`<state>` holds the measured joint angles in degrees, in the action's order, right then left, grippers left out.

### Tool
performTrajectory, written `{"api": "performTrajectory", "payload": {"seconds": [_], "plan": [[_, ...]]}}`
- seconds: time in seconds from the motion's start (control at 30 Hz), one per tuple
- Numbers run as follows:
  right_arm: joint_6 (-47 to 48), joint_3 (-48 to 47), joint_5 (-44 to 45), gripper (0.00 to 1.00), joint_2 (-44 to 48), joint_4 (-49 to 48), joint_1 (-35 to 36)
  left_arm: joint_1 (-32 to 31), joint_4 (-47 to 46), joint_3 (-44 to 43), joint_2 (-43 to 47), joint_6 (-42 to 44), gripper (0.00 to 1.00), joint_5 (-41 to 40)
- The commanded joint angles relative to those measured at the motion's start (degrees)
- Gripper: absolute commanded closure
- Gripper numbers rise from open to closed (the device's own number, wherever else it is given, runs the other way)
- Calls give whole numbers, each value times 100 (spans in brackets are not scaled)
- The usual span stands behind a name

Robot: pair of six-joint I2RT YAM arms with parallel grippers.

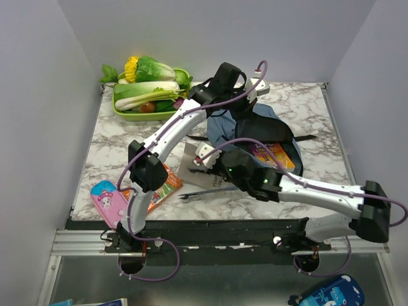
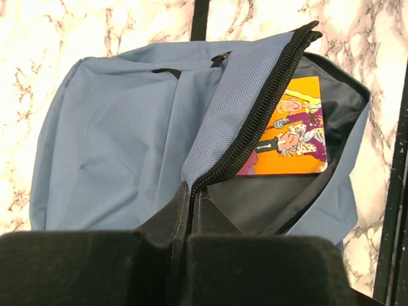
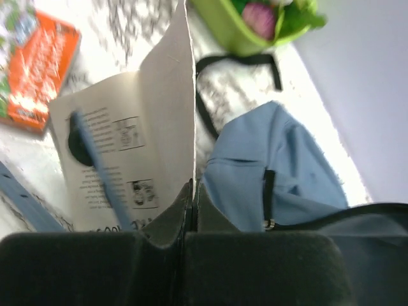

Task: Pack the student bag
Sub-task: Pick up the book from the center of the board, then place the book in the student bag.

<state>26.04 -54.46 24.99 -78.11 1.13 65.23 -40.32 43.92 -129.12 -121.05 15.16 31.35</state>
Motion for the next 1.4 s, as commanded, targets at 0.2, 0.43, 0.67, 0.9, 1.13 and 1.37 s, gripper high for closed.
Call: {"api": "performTrajectory", "payload": {"seconds": [0.2,0.43,0.67,0.9,1.13,1.37], "plan": [[604,-802,857,99,1560,765,1070,155,-24,-412,-322,110,100,-296],[867,-821,1937,99,2027,968,1176,164,-112,-272,-226,75,100,-314],[1245,-471,2931,99,2694,995,1027,182,-217,71,-24,-12,100,-209],[571,127,2617,99,3038,1300,246,182,-243,176,196,-144,100,-51],[164,418,1878,99,2555,1522,-738,173,-437,370,442,-329,100,125],[-20,611,1553,99,1905,1514,-1627,173,-472,379,530,-408,100,301]]}}
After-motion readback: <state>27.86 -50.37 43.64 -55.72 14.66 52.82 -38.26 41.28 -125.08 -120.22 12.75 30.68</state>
